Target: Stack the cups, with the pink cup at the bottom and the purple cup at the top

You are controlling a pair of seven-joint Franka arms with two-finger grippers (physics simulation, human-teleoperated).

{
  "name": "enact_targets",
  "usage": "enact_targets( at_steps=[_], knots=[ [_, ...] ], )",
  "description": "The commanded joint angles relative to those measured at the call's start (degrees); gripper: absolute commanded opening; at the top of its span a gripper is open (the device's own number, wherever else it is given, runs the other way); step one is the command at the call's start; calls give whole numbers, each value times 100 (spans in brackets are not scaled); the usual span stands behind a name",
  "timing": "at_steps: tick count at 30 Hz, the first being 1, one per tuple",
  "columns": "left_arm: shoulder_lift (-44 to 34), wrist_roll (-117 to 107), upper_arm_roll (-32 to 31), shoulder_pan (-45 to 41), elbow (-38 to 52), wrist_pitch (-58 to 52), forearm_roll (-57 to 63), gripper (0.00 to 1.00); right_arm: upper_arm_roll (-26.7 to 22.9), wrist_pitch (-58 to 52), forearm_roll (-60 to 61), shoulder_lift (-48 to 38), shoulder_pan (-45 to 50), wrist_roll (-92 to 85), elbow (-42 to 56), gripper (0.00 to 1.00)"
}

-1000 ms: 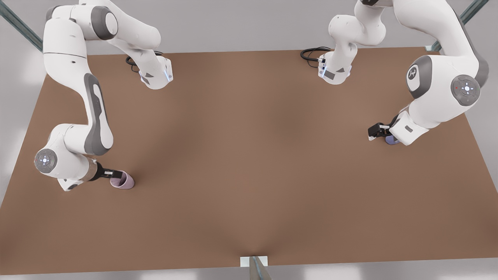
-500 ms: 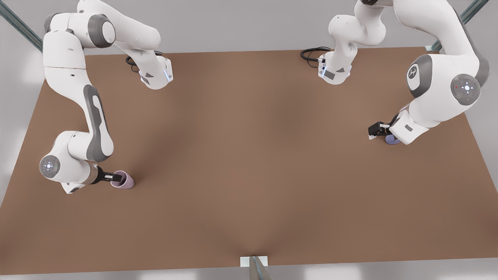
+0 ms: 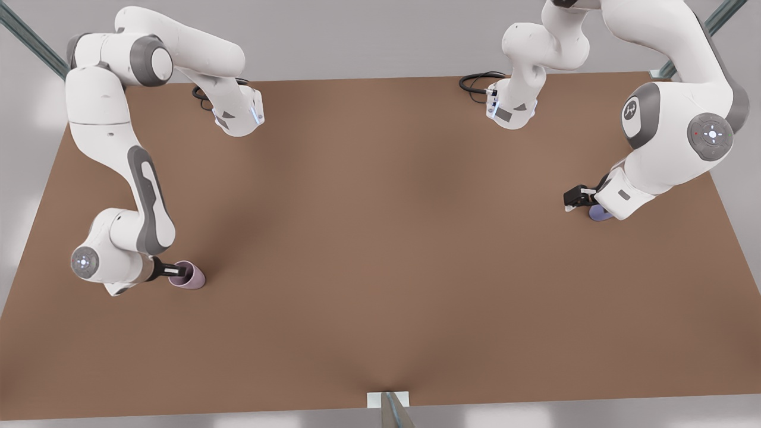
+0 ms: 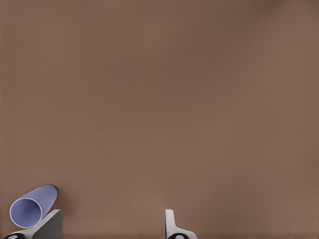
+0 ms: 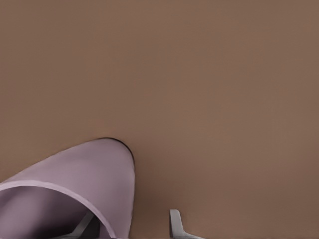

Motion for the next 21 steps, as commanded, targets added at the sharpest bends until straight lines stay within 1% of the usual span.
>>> enact_targets(
  at_steps=[1,2,3,9,11,12,13,14,18,19,21],
  knots=[
    [-6,4,6,1,3,-13,8,100,4,207,-5,36,-4,-112,6,45],
    [-6,4,-3,1,3,-13,7,100,-5,216,-5,45,-4,-112,6,28],
    [-6,4,-3,1,3,-13,8,100,4,216,-5,45,-4,-112,6,21],
    [-6,4,-3,1,3,-13,8,100,12,120,-14,-16,67,-42,6,21],
    [-6,4,-3,1,3,-13,8,100,92,23,-5,-139,93,-104,6,21],
    [-6,4,-3,1,3,-13,8,100,223,32,-5,-218,102,37,23,21],
    [-6,4,-3,1,3,-13,8,100,557,-117,-40,-271,102,-200,129,21],
    [-6,4,-3,1,3,-13,8,100,654,-197,-41,-280,111,28,261,21],
    [-6,4,-3,1,3,-13,8,100,1585,-223,-58,-385,111,1715,463,21],
    [-6,4,-3,1,3,-13,8,100,1753,-232,-110,-403,294,2198,594,21],
    [-32,-93,-30,-8,3,-302,8,100,1709,-232,-278,-482,1216,2522,726,21]
  ],
)
